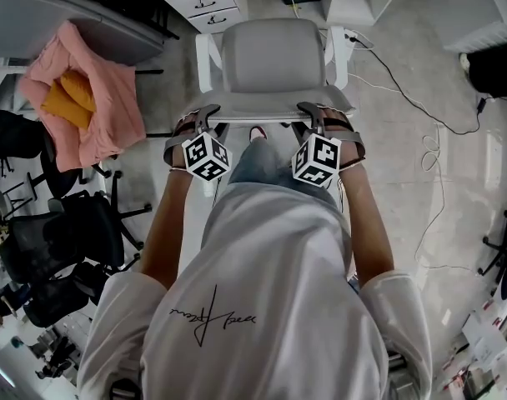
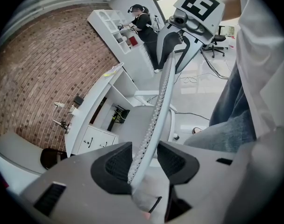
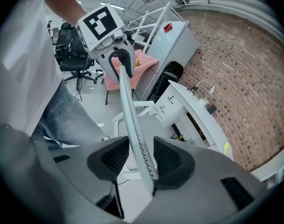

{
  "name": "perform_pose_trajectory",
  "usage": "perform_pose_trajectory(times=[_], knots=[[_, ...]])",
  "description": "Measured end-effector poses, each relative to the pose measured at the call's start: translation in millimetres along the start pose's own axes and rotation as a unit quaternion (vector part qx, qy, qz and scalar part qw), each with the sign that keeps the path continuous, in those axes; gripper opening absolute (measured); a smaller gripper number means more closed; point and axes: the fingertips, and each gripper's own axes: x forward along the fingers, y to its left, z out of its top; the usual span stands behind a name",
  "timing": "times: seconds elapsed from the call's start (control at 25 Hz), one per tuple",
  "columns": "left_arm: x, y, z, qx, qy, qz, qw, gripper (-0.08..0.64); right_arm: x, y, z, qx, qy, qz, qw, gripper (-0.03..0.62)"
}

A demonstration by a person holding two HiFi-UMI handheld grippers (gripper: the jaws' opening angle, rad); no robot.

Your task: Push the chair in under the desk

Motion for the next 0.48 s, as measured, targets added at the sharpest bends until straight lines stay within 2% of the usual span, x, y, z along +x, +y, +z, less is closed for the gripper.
perform_pose_trajectory(times=[0.48], knots=[[17,18,24,0.008,-0.008,0.005,0.9999,0.166,5,-29,-16,-0.001,-0.001,-0.012,1.000,0.183]])
